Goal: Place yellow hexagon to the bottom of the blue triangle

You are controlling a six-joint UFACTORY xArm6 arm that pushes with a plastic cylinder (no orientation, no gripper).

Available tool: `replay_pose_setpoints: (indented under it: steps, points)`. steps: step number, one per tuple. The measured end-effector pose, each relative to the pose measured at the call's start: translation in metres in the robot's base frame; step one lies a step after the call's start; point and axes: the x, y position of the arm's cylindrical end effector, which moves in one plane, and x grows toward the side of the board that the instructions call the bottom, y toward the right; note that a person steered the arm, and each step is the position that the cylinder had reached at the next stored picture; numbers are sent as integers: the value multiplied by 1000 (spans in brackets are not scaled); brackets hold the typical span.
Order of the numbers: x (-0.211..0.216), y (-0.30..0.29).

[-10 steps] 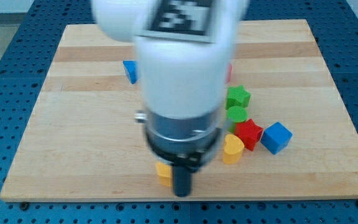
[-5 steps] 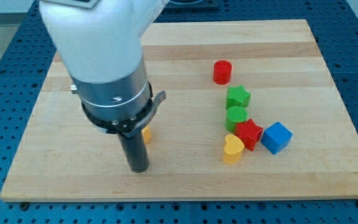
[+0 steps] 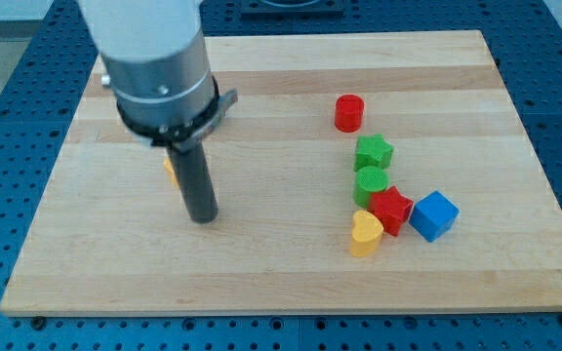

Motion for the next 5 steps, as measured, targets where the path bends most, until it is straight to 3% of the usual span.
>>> replay_pose_setpoints:
  steps: [1, 5]
  points:
    - [-7, -36]
    - [-108, -37]
